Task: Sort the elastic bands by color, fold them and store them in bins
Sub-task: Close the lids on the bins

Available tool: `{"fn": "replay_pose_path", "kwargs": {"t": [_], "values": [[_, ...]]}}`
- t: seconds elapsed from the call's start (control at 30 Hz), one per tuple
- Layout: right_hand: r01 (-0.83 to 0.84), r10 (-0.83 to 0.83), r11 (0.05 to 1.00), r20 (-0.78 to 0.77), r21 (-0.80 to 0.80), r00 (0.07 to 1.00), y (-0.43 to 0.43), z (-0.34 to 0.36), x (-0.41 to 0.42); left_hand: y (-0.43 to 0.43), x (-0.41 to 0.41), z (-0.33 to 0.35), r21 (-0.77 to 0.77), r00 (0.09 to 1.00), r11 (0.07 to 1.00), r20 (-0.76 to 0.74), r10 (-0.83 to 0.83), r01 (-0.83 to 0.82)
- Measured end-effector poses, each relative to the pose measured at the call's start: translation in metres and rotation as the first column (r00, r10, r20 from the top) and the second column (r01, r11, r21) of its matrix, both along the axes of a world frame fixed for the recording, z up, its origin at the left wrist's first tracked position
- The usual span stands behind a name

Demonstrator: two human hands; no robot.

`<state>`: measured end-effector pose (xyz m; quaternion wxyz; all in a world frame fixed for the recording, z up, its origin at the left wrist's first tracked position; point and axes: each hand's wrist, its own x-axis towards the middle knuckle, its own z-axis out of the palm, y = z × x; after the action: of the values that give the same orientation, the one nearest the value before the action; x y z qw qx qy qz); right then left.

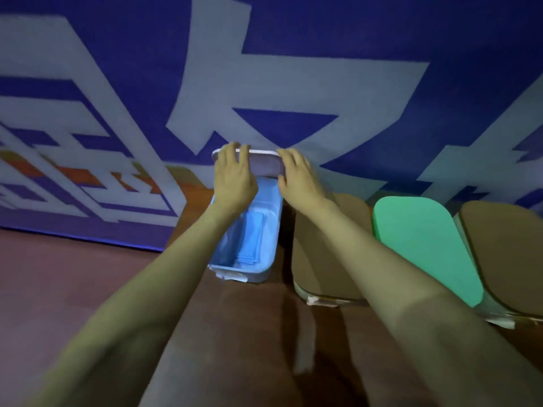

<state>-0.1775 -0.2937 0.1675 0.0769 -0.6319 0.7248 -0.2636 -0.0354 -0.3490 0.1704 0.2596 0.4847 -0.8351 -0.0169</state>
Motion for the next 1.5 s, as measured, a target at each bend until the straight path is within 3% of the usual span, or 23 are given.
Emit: {"fn": "replay_pose_path", "kwargs": {"t": [0.17, 0.23, 0.37, 0.53, 0.63, 0.87, 1.33, 1.5], "values": [[0.058, -0.041, 0.990, -0.133, 0.126, 0.990, -0.039, 0.003, 0.004, -0.056, 0.016, -0.005, 0.075, 0.969, 0.996, 0.242, -0.055, 0.038], [0.087, -0.060, 0.982, -0.158, 0.169, 0.986, -0.045, 0.000, 0.003, -0.071, 0.020, -0.011, 0.112, 0.962, 0.993, 0.263, -0.067, 0.039], [0.118, -0.101, 0.982, -0.113, 0.149, 0.988, -0.047, -0.001, 0.004, -0.090, 0.022, -0.008, 0.151, 0.975, 0.984, 0.182, -0.126, 0.099], [0.158, -0.154, 0.985, 0.058, -0.073, 0.986, -0.042, 0.008, 0.013, -0.076, 0.033, 0.001, -0.012, 0.987, 0.990, -0.075, -0.140, 0.139], [0.091, -0.072, 0.979, 0.104, -0.183, 0.992, -0.017, 0.007, 0.015, -0.048, 0.050, 0.002, -0.062, 0.947, 0.971, -0.213, -0.239, 0.231], [-0.022, 0.061, 0.963, 0.137, -0.270, 0.989, 0.057, -0.017, 0.041, 0.021, 0.091, -0.011, -0.057, 0.934, 0.958, -0.210, -0.287, 0.282], [-0.057, 0.089, 0.981, 0.168, -0.187, 0.982, 0.132, -0.080, 0.096, 0.099, 0.148, -0.078, 0.186, 0.894, 0.936, -0.398, -0.206, 0.298], [-0.101, 0.124, 0.985, 0.167, -0.137, 0.978, 0.148, -0.096, 0.094, 0.115, 0.141, -0.080, 0.288, 0.857, 0.945, -0.516, 0.015, 0.157]]}}
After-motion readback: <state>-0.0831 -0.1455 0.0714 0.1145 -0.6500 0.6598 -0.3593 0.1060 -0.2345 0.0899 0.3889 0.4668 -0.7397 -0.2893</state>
